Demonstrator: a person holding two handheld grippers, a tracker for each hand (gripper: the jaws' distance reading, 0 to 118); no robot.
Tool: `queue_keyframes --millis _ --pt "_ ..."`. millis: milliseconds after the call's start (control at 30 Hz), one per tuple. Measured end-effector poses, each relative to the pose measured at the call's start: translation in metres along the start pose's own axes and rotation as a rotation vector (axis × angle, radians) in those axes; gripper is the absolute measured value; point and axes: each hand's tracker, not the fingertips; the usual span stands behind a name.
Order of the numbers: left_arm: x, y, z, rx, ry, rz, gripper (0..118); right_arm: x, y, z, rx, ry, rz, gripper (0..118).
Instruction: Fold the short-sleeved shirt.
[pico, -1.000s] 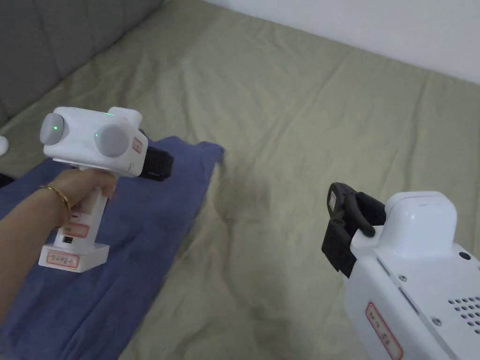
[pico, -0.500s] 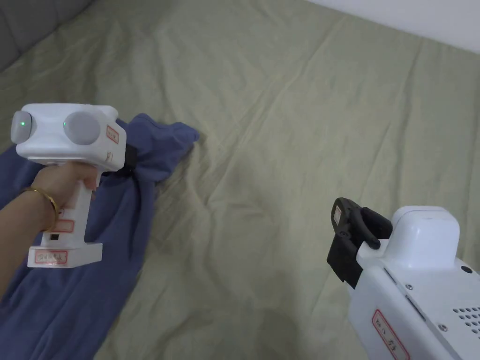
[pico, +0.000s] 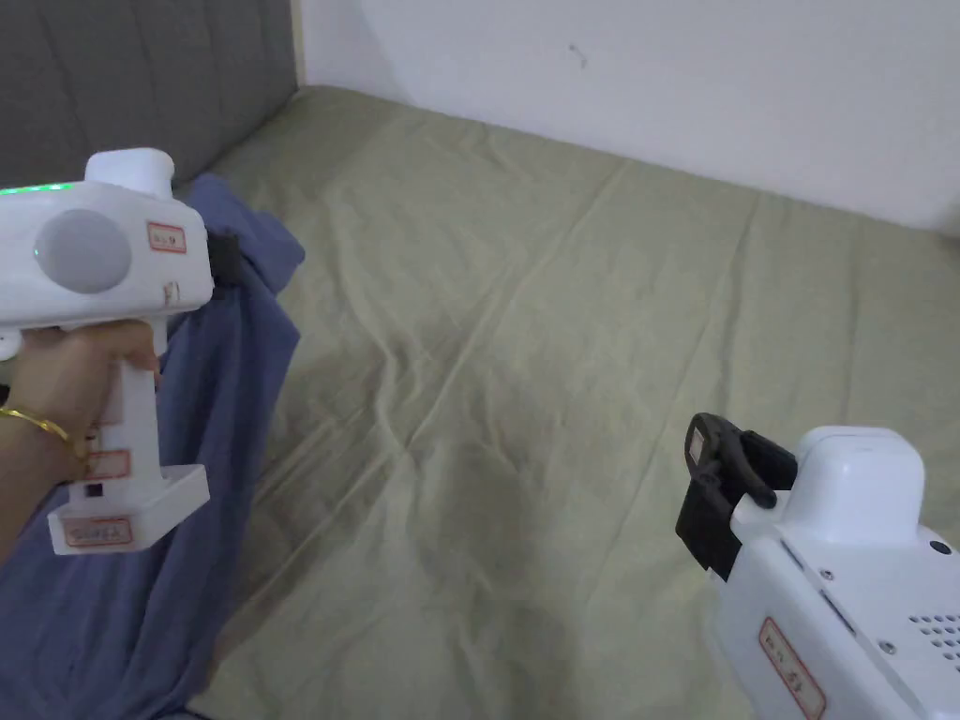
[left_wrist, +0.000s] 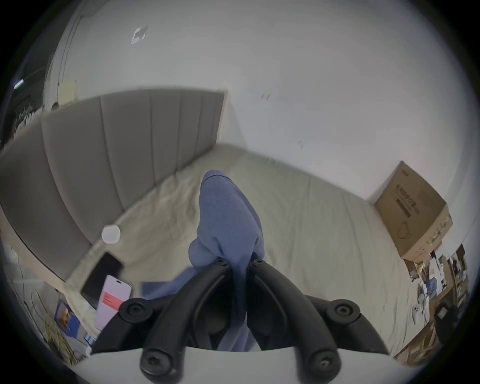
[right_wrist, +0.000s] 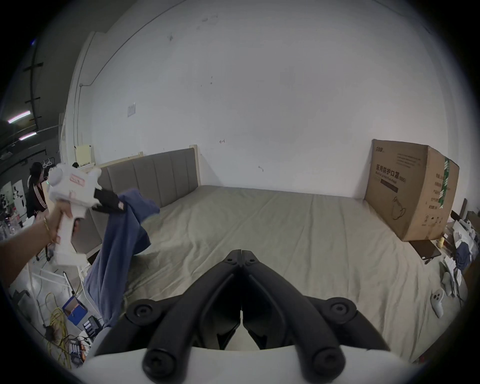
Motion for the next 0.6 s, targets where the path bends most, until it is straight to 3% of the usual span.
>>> queue_keyframes --millis 367,600 --pt "0.095 0.106 0.181 0.440 -0.301 -0.086 7 0.025 0.006 0.074 0.113 -0.085 -0.033 0" --pt "0.173 0.172 0.226 0.540 -0.480 -0.086 7 0.047 0.022 0.111 0.188 -0.179 -0.042 0"
